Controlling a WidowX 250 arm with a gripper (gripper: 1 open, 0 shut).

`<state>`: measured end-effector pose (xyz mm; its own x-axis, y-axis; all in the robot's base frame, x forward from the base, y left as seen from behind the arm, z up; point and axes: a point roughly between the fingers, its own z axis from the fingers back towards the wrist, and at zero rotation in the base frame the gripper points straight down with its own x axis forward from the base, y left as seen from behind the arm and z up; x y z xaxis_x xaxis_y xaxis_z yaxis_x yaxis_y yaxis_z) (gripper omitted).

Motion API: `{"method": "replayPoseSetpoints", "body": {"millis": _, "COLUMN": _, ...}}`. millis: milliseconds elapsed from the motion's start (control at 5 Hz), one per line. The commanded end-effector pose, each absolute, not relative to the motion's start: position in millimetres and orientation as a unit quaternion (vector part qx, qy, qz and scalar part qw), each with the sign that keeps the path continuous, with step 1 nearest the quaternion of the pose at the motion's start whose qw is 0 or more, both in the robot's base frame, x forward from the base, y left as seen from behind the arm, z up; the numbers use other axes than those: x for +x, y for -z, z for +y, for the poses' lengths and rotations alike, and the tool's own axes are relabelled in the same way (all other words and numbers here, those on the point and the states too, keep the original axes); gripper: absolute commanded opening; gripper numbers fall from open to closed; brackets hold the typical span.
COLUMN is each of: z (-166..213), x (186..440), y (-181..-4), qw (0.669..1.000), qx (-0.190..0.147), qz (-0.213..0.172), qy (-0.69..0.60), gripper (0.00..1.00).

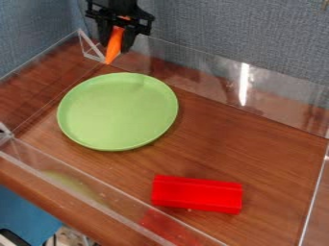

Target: Put the carrot on the left side

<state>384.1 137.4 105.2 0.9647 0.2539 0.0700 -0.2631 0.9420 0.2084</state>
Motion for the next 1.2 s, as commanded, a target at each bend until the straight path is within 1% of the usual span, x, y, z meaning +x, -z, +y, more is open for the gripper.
{"method": "replayPoseSetpoints", "body": {"millis": 0, "z": 133, "x": 391, "y": -138.5, "qw": 0.983, "qx": 0.116, "qz": -0.064, "qy": -0.130, "gripper": 0.00}}
{"method": "replayPoseSetpoints", "body": {"millis": 600, "z": 125, "x": 391, "y": -149.9, "qw": 0.982, "qx": 0.118, "qz": -0.071, "qy": -0.129, "gripper": 0.00}}
{"method": "replayPoseSetpoints", "body": {"millis": 1000, "z": 154, "x": 354, "y": -126.0, "qw": 0.978, "qx": 0.132, "qz": -0.034, "qy": -0.156, "gripper": 0.00}}
